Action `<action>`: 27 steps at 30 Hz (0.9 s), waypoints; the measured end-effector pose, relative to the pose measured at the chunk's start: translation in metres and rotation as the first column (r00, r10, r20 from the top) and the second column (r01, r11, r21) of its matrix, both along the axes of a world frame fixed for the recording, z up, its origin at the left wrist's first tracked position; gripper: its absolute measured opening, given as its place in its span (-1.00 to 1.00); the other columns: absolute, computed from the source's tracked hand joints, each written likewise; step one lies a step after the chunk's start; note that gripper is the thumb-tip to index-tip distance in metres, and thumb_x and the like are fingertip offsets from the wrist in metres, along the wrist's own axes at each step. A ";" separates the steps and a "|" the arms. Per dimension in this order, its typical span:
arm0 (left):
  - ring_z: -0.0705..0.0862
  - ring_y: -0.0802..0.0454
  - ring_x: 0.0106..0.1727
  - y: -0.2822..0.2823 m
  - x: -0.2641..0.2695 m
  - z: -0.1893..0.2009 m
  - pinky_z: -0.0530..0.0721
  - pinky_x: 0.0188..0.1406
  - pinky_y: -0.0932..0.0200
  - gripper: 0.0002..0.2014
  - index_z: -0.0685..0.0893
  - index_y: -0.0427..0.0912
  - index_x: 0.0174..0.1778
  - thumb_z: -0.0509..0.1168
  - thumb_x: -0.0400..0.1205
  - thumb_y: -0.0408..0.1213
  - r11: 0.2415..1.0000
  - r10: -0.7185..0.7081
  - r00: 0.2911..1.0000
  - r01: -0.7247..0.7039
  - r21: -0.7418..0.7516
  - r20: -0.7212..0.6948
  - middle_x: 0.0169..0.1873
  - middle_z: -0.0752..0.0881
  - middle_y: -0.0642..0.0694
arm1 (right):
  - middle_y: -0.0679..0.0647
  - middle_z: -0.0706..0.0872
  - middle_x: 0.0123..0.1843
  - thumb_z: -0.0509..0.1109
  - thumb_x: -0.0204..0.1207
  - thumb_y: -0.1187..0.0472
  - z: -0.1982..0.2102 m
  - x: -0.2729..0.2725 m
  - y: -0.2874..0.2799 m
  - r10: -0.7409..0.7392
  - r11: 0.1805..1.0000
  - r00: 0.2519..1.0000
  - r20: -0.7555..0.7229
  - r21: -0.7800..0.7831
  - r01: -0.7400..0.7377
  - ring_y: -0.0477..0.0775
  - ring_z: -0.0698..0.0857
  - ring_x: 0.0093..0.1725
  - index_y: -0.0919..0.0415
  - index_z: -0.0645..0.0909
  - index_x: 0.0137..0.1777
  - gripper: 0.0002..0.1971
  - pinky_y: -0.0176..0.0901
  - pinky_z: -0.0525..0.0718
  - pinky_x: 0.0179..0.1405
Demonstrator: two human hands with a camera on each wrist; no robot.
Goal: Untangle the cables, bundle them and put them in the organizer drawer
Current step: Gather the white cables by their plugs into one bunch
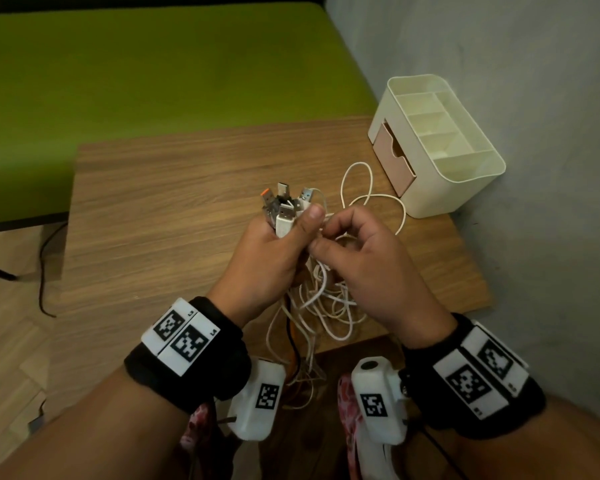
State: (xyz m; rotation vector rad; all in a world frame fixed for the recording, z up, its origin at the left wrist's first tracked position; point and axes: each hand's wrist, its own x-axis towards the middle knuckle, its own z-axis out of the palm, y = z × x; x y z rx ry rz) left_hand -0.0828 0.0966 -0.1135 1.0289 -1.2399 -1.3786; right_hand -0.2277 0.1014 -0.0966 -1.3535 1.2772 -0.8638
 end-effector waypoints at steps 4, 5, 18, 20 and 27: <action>0.45 0.14 -0.56 -0.006 0.008 -0.002 0.42 -0.55 0.27 -0.53 0.53 -0.22 -0.42 0.17 0.65 0.09 0.978 0.207 0.970 -0.202 -0.048 0.127 -0.60 0.50 0.01 | 0.13 0.79 -0.27 0.48 0.57 0.25 -0.003 0.005 0.004 0.296 0.946 0.955 0.025 0.130 -0.296 0.22 0.74 -0.26 0.19 0.63 -0.15 -0.90 0.11 0.72 -0.13; 0.52 0.10 -0.54 -0.007 0.008 -0.002 0.48 -0.52 0.24 -0.49 0.56 -0.29 -0.39 0.16 0.64 0.10 0.973 0.233 0.968 -0.232 -0.022 0.098 -0.58 0.56 -0.06 | 0.13 0.78 -0.28 0.45 0.60 0.28 -0.005 0.006 0.005 0.345 0.929 0.938 0.008 0.138 -0.343 0.19 0.73 -0.25 0.18 0.63 -0.16 -0.89 0.06 0.70 -0.12; 0.17 0.27 -0.72 -0.021 0.033 0.004 0.14 -0.79 0.40 -0.56 0.32 -0.04 -0.36 0.02 0.71 0.19 0.941 0.221 0.715 0.022 0.338 -0.663 -0.64 0.13 0.11 | -0.11 0.68 -0.38 0.44 0.55 -0.12 0.004 -0.039 -0.023 0.369 0.919 0.622 -0.691 0.170 -0.357 -0.15 0.64 -0.39 0.00 0.63 -0.28 -0.74 -0.16 0.54 -0.38; 0.14 0.27 -0.70 -0.023 0.048 0.006 0.08 -0.78 0.39 -0.58 0.30 -0.02 -0.38 0.08 0.71 0.15 0.948 0.220 0.723 0.001 0.319 -0.654 -0.60 0.08 0.11 | -0.05 0.71 -0.31 0.42 0.57 -0.12 0.005 -0.046 -0.027 0.310 0.944 0.639 -0.705 0.147 -0.296 -0.06 0.70 -0.30 -0.01 0.64 -0.21 -0.77 -0.04 0.65 -0.27; 0.30 0.18 -0.62 -0.009 0.023 0.004 0.30 -0.64 0.30 -0.78 0.57 -0.07 -0.34 0.50 0.51 -0.23 0.990 0.061 0.998 -0.063 0.128 0.018 -0.59 0.40 0.11 | 0.11 0.76 -0.33 0.50 0.51 -0.01 0.010 -0.028 -0.024 0.023 0.999 0.957 -0.289 -0.034 -0.035 0.05 0.70 -0.36 0.17 0.68 -0.19 -0.76 -0.03 0.66 -0.27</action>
